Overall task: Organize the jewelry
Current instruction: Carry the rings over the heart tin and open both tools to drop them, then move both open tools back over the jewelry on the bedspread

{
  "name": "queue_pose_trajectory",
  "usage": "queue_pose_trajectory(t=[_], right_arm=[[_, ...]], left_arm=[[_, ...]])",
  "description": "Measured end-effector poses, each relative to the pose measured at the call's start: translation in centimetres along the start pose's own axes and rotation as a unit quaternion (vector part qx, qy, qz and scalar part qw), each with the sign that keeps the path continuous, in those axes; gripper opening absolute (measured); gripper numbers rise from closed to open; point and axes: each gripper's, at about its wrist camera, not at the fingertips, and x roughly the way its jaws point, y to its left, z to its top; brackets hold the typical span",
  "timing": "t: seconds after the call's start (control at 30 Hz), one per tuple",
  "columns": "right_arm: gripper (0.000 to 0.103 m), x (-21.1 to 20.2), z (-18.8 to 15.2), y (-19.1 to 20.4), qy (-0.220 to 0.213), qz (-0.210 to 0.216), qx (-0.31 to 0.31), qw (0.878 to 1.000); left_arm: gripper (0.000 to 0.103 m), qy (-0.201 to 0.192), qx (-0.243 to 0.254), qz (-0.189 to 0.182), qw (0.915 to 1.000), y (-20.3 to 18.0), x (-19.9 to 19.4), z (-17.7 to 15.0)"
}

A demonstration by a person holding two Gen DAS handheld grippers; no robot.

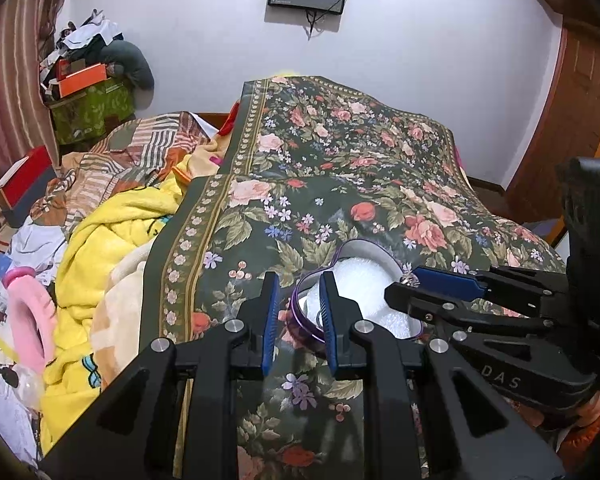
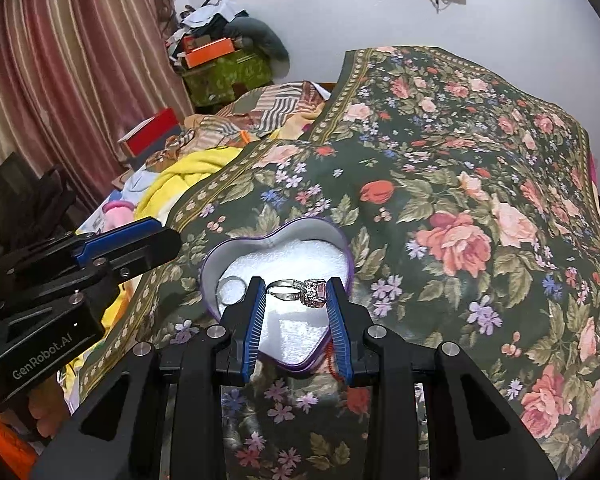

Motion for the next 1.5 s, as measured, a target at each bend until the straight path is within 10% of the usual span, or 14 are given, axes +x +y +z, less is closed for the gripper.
queue_pose_trajectory(t=[1.5], right_arm=[[0.037, -15.9, -8.5, -9.0, -0.041, -0.120, 0.094, 0.987]], left_arm=[[0.046, 0.008, 0.079, -0.061, 0.9950, -11.4, -6.6, -2.7]])
